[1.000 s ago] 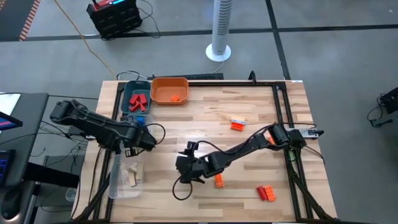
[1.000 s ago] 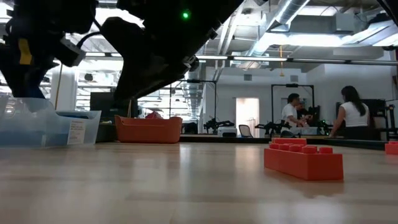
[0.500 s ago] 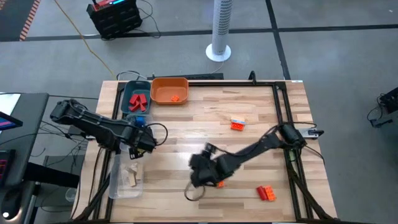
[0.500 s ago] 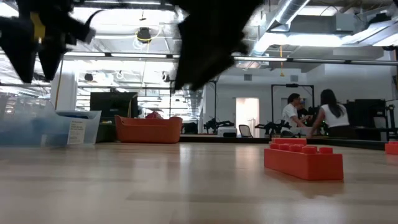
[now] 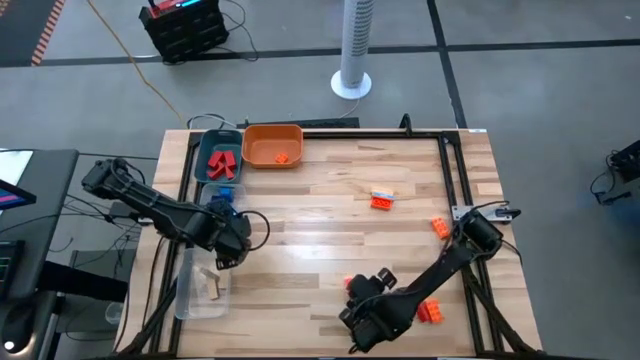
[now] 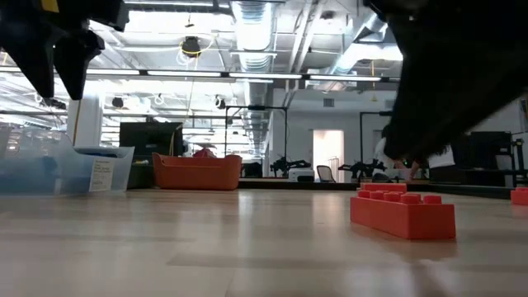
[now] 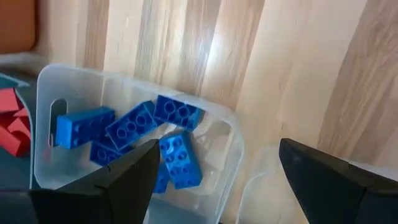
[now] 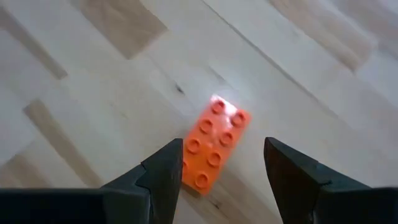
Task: Sort blocks
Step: Put the orange game piece into the orange bin
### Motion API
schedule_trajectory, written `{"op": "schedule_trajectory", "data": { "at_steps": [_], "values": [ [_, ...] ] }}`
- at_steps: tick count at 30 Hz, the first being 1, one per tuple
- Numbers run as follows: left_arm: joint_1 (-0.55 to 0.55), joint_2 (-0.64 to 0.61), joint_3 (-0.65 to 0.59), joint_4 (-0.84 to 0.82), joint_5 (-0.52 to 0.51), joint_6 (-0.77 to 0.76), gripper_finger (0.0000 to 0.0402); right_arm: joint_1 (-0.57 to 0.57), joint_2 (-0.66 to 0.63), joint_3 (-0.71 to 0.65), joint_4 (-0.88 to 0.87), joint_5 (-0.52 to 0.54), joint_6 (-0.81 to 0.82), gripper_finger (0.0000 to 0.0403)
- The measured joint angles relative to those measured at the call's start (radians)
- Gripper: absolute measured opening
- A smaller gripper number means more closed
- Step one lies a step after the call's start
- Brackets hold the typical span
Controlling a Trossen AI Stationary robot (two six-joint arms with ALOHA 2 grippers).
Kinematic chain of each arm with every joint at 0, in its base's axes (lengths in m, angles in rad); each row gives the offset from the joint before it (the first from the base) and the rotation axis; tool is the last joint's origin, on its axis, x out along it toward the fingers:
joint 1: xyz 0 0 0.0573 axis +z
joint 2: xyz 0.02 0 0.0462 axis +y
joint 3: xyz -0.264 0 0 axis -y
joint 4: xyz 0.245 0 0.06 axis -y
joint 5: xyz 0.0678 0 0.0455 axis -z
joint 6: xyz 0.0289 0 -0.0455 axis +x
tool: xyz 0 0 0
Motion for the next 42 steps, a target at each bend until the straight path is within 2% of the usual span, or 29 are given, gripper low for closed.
{"op": "schedule_trajectory", "data": {
  "at_steps": [2,7,15,20,25,32,37,40,42],
  "values": [
    [0.0,0.0,0.0,-0.001,0.001,-0.008,0.0322,0.001,0.0,-0.012,0.007,-0.002,0.05,0.0228],
    [0.0,0.0,-0.001,0.0,0.01,-0.017,0.0322,-0.01,0.0,-0.056,0.148,0.0,0.049,0.0228],
    [0.0,0.0,-0.001,-0.002,0.045,-0.015,0.0322,-0.016,0.001,-0.098,0.159,-0.001,0.094,0.0228],
    [0.0,0.0,-0.001,-0.002,0.049,-0.015,0.0322,-0.019,0.001,-0.117,0.196,-0.011,0.066,0.0228],
    [0.0,0.0,-0.001,-0.002,0.064,-0.019,0.0322,-0.038,0.001,-0.171,0.3,-0.075,0.02,0.0228],
    [0.0,0.0,-0.002,-0.001,0.067,-0.021,0.0322,-0.043,-0.001,-0.183,0.292,-0.079,-0.055,0.0226],
    [0.0,0.0,-0.002,0.054,0.042,0.068,0.0322,-0.043,-0.001,-0.184,0.287,-0.073,-0.156,0.0182],
    [0.0,0.0,-0.002,0.113,-0.053,0.213,0.0322,-0.045,0.0,-0.185,0.286,-0.029,-0.217,0.0136],
    [0.0,0.0,-0.002,0.152,-0.156,0.327,0.0322,-0.056,0.002,-0.186,0.284,0.001,-0.244,0.0111]
  ]
}}
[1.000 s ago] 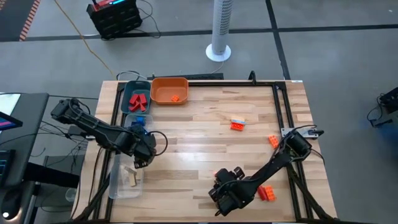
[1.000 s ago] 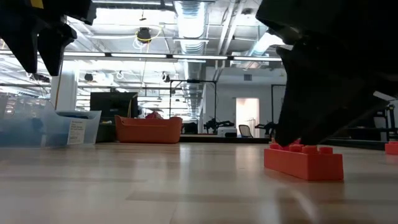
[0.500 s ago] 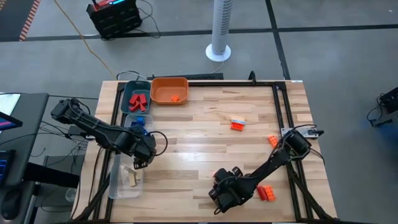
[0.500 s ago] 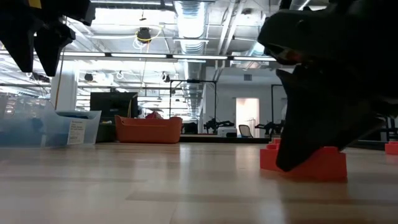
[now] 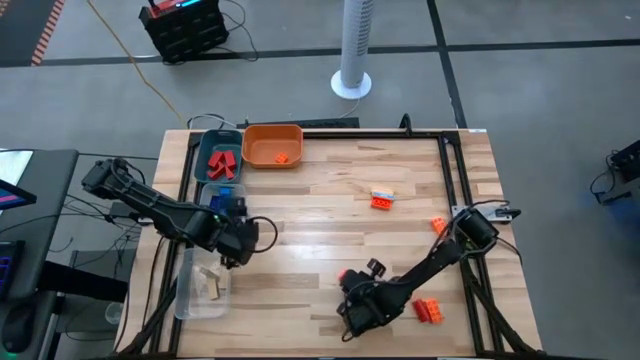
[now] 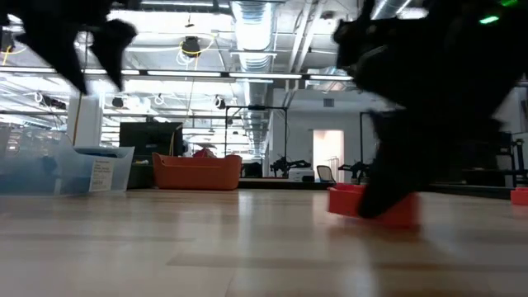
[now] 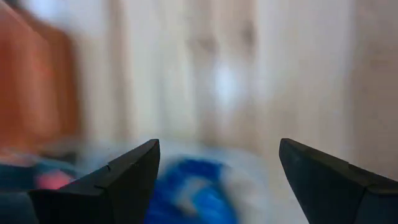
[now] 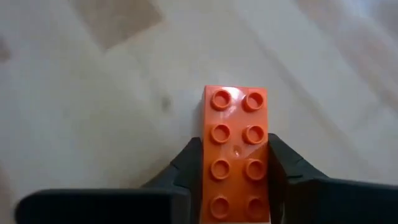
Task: Sort blocks
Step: Put the orange game piece into the orange bin
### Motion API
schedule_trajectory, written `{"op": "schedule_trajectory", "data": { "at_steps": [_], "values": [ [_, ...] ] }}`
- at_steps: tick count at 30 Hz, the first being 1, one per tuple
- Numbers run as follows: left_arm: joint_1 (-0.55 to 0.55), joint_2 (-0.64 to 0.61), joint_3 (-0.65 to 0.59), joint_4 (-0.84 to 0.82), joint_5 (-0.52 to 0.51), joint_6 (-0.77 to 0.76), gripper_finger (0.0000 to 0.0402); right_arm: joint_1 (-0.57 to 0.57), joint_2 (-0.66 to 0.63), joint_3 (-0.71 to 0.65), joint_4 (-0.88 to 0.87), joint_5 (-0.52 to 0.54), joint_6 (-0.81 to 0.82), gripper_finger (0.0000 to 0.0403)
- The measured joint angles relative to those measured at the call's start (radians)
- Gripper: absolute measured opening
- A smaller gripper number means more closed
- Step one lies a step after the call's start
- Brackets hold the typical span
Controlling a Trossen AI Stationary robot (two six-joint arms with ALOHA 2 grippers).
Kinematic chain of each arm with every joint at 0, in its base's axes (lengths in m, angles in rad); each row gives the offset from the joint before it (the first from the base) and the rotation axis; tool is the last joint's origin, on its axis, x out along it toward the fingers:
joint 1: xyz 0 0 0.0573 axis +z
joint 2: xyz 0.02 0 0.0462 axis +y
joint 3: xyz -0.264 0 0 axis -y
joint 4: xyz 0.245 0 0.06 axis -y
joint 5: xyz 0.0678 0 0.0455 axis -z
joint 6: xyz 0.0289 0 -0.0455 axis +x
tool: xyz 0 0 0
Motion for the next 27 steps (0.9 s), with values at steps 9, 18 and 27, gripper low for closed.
{"op": "schedule_trajectory", "data": {
  "at_steps": [9,18,27],
  "values": [
    [0.0,0.0,0.0,0.246,-0.314,0.409,0.0322,-0.115,-0.028,0.0,0.009,0.025,-0.269,0.0117],
    [0.05,-0.005,-0.024,0.401,-0.168,0.577,0.0322,-0.278,-0.206,0.001,0.127,0.064,-0.728,0.0115],
    [0.23,-0.174,-0.312,0.911,0.011,0.676,0.0322,-0.383,-0.364,-0.197,0.541,0.031,-1.094,0.0114]
  ]
}}
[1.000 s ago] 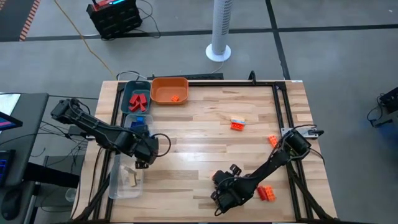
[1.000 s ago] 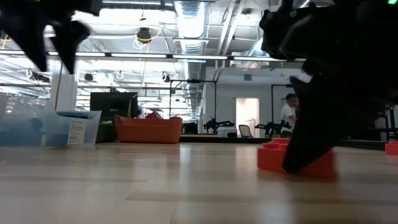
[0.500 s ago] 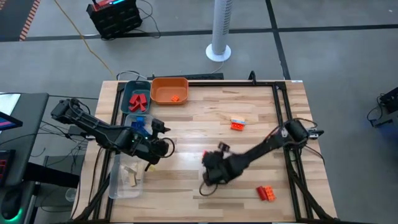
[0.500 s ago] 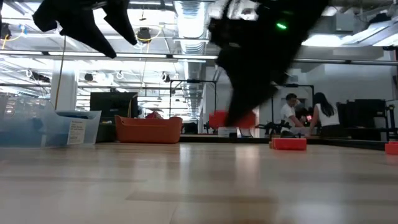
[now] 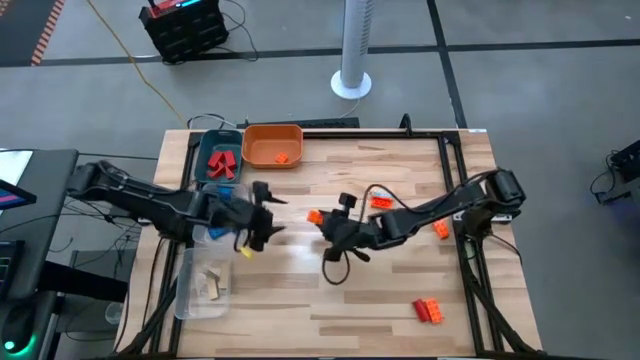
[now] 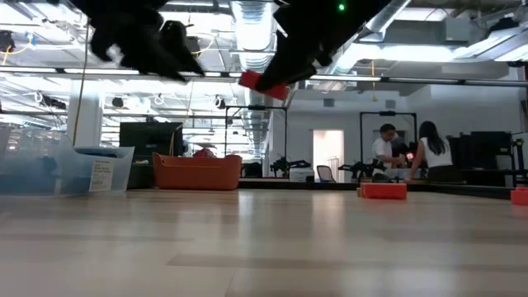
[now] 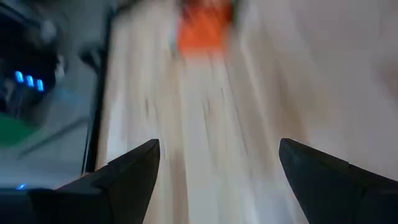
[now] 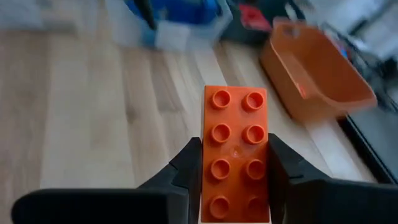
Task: Sort blocks
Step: Put the orange game piece into the orange bin
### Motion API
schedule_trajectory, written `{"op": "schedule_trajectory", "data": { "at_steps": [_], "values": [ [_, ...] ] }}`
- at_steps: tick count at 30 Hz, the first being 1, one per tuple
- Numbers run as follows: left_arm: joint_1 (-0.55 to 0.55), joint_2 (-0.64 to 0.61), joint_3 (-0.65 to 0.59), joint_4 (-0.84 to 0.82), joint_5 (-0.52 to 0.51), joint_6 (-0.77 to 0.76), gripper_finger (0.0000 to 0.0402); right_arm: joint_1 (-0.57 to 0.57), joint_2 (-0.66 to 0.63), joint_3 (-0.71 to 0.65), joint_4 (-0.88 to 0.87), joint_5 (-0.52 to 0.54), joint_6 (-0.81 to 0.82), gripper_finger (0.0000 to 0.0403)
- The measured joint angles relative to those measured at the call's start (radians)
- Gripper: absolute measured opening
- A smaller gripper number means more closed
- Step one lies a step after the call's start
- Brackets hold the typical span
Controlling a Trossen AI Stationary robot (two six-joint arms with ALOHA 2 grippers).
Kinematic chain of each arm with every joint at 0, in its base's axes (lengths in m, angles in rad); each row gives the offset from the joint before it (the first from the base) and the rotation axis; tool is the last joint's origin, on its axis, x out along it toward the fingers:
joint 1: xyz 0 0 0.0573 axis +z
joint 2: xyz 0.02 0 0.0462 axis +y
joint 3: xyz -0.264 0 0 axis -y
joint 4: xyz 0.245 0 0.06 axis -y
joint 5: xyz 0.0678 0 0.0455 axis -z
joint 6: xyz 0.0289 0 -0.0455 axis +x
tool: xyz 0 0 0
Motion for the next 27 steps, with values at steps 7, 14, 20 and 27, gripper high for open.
{"op": "schedule_trajectory", "data": {
  "at_steps": [7,14,20,27],
  "values": [
    [0.143,-0.103,-0.183,0.493,0.179,0.003,0.0322,-0.092,-0.051,-0.156,0.379,-0.147,-0.225,0.0114],
    [0.171,-0.112,-0.248,0.84,0.304,-0.045,0.0322,-0.152,-0.007,-0.162,0.568,-0.282,-0.235,0.0114],
    [0.167,-0.096,-0.291,0.893,0.309,-0.097,0.0322,-0.117,0.002,-0.162,0.635,-0.297,-0.262,0.0113],
    [0.167,-0.039,-0.312,0.997,0.354,-0.115,0.0322,-0.1,0.002,-0.162,0.708,-0.292,-0.29,0.0113]
  ]
}}
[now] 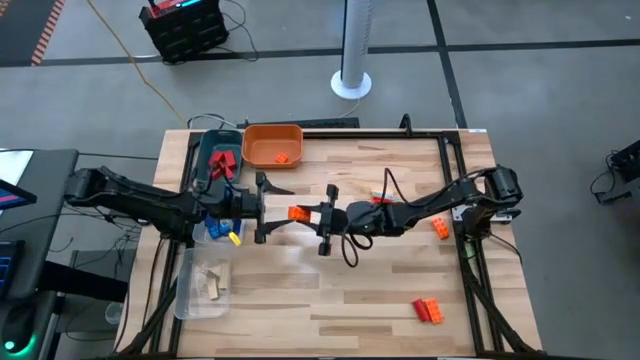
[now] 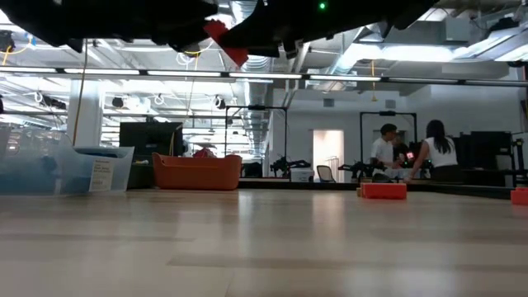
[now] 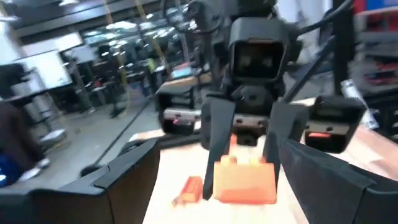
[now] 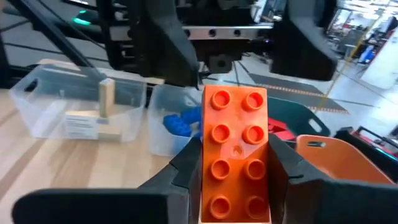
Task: Sort blocks
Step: Put the orange game piece into the orange bin
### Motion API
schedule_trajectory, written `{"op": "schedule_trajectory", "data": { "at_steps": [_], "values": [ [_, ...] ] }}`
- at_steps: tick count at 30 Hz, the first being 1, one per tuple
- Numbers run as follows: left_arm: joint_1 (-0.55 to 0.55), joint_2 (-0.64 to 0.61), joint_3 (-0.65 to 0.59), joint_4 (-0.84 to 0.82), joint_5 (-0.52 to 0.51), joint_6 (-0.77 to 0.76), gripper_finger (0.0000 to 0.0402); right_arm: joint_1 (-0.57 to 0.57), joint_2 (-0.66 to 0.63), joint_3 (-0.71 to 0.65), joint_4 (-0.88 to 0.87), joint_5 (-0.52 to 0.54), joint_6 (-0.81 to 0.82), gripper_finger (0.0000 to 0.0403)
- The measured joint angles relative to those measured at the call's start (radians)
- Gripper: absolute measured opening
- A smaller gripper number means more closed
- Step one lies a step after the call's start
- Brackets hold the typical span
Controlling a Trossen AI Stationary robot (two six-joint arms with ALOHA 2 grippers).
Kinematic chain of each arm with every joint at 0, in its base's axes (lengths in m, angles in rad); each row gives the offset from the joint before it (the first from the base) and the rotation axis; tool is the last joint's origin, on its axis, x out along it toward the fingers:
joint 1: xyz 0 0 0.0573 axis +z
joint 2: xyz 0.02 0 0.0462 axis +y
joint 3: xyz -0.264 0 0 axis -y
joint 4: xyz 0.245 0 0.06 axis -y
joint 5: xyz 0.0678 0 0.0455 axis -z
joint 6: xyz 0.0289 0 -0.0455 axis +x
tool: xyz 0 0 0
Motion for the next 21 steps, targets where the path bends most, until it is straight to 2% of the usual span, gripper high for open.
{"op": "schedule_trajectory", "data": {
  "at_steps": [6,9,13,19,21],
  "values": [
    [0.0,0.109,0.0,0.132,0.038,0.004,0.0322,0.0,0.0,0.0,0.023,-0.001,0.004,0.0113],
    [0.0,0.156,0.0,0.201,0.038,0.025,0.0306,0.003,0.0,0.0,0.02,-0.001,0.008,0.0113],
    [0.0,0.195,0.0,0.245,0.038,0.05,0.0254,0.007,0.0,0.0,0.021,-0.002,0.011,0.0113],
    [-0.001,0.218,0.002,0.266,0.037,0.055,0.0144,0.008,0.0,0.0,0.026,0.0,0.006,0.012],
    [-0.002,0.218,0.002,0.265,0.042,0.056,0.0134,0.009,0.001,0.0,0.026,-0.003,0.011,0.0132]
  ]
}}
